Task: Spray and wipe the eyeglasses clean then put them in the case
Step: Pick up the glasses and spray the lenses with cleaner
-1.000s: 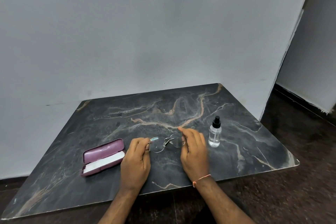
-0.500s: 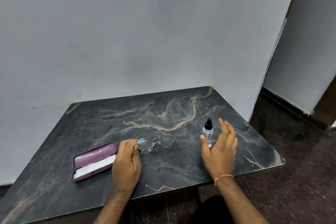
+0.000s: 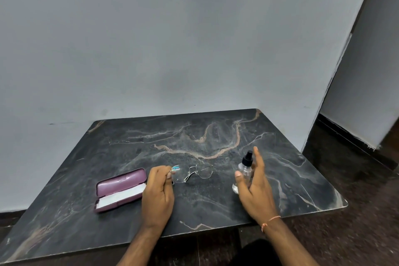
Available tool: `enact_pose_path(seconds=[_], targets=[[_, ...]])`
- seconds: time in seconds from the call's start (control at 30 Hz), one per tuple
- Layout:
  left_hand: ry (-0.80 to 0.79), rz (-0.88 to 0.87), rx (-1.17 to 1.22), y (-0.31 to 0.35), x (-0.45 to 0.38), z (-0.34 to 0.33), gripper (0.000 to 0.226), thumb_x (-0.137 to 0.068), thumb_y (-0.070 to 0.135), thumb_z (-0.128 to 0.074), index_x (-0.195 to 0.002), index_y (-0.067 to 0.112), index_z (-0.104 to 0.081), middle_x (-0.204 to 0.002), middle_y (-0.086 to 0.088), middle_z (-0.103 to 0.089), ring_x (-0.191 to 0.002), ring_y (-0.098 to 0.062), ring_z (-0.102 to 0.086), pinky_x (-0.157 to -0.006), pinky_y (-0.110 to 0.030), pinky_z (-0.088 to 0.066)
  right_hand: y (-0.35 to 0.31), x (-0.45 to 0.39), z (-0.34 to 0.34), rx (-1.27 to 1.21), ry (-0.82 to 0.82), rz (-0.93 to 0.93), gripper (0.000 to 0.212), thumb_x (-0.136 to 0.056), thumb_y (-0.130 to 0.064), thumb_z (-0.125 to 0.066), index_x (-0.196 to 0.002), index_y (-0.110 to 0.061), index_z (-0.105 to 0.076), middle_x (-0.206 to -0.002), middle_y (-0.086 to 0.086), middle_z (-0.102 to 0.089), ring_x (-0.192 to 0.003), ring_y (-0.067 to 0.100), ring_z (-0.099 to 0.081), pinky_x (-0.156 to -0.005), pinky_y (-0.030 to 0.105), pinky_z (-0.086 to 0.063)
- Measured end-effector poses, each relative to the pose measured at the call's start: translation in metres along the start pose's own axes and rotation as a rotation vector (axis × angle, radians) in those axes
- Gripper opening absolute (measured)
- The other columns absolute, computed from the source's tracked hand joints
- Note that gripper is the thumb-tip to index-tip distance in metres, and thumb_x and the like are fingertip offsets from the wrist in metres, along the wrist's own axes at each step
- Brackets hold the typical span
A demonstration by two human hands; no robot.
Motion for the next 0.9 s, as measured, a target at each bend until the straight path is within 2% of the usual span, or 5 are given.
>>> enact_pose_path(seconds=[0.1, 0.17, 0.5, 0.67, 0.9], targets=[[0.008, 0.000, -0.001, -0.003, 0.000, 0.000, 0.022, -0.115, 0.032, -0.044, -0.109, 0.025, -0.064, -0.108, 0.014, -0.058, -0.099, -0.010, -0.062, -0.084, -0.014, -0.045, -0.030, 0.017, -0.010, -0.043, -0.102, 0.123, 0.074, -0.106, -0.047, -0.052, -0.164, -0.062, -0.009, -0.164, -0.040, -0.032, -0.134, -0.010, -0.054, -0.103, 0.019, -0.045], [0.013, 0.000, 0.001, -0.005, 0.000, 0.000, 0.021, -0.115, 0.032, -0.044, -0.110, 0.027, -0.064, -0.107, 0.013, -0.058, -0.098, -0.011, -0.062, -0.083, -0.017, -0.046, -0.046, 0.026, -0.017, -0.055, -0.147, 0.162, 0.074, -0.104, -0.042, -0.052, -0.165, -0.061, -0.014, -0.148, -0.049, -0.040, -0.114, -0.017, -0.062, -0.089, 0.002, -0.044], [0.026, 0.019, 0.009, -0.008, 0.002, 0.001, 0.019, -0.116, 0.033, -0.043, -0.108, 0.032, -0.061, -0.105, 0.015, -0.056, -0.095, -0.012, -0.061, -0.081, -0.015, -0.044, -0.073, 0.042, -0.038, -0.101, -0.225, 0.120, 0.078, -0.095, -0.034, -0.056, -0.158, -0.065, -0.023, -0.114, -0.021, -0.069, -0.080, 0.013, -0.070, -0.076, 0.005, -0.046], [0.035, 0.017, 0.013, -0.007, 0.001, 0.002, 0.020, -0.115, 0.032, -0.045, -0.110, 0.028, -0.064, -0.104, 0.012, -0.058, -0.096, -0.013, -0.062, -0.082, -0.018, -0.047, -0.073, 0.040, -0.049, -0.146, -0.241, 0.118, 0.063, -0.099, -0.039, -0.059, -0.153, -0.061, -0.036, -0.068, -0.023, -0.061, -0.059, 0.006, -0.058, -0.062, 0.009, -0.043], [0.028, 0.007, 0.019, -0.007, 0.001, 0.002, 0.018, -0.116, 0.031, -0.045, -0.111, 0.031, -0.063, -0.107, 0.016, -0.057, -0.097, -0.012, -0.062, -0.082, -0.015, -0.046, -0.075, 0.039, -0.051, -0.164, -0.187, 0.118, 0.041, -0.100, -0.054, -0.055, -0.140, -0.060, -0.046, -0.059, -0.020, -0.058, -0.048, 0.007, -0.054, -0.053, 0.011, -0.038]])
Point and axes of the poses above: each hand's wrist, its own x-axis away from the middle knuckle, its own z-axis out of the back of the hand, y = z × x, the point moved 5 cm from there along -x, towards the middle knuckle
